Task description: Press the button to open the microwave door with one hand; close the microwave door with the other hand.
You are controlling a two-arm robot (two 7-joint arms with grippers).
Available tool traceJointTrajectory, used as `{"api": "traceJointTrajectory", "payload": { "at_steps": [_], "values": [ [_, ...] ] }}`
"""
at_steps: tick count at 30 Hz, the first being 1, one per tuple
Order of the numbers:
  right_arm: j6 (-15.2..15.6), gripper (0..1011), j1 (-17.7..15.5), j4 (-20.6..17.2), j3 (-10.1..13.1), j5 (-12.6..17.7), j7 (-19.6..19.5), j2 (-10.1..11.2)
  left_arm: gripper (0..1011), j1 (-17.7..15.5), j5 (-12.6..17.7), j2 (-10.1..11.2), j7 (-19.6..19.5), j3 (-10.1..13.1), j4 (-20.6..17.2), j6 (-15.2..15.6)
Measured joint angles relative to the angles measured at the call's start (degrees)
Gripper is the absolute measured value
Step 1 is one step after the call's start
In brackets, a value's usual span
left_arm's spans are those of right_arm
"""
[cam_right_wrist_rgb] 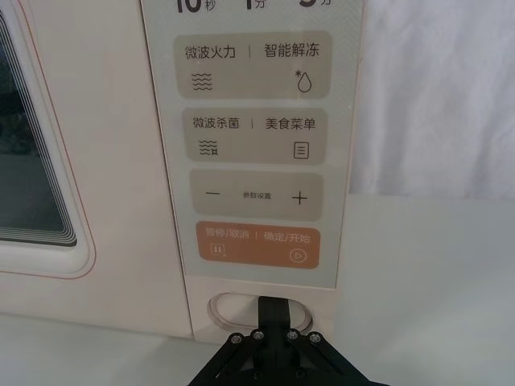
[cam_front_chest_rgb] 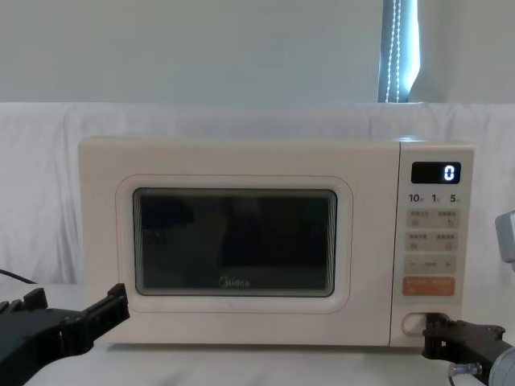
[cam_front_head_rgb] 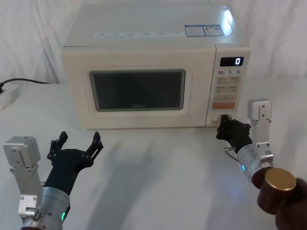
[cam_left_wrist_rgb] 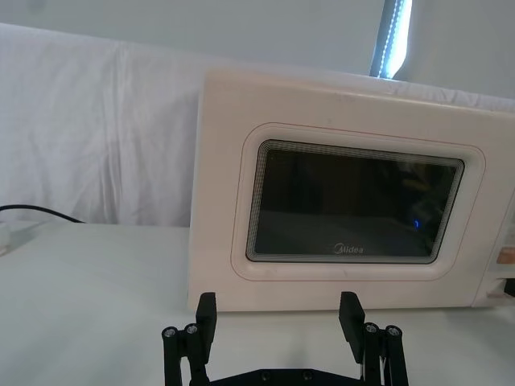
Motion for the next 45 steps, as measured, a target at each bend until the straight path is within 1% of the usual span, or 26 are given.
{"api": "traceJointTrajectory", "payload": {
  "at_steps": [19,45],
  "values": [
    [-0.72,0,1.51,2.53,-0.22,-0.1,0.14,-0.14,1001,0.0,0.0,0.0,0.0,0.0,0.0,0.0],
    [-1.16,0,2.8,4.44,-0.25,-0.35,0.03,-0.31,1001,0.0,0.0,0.0,0.0,0.0,0.0,0.0]
  ]
}}
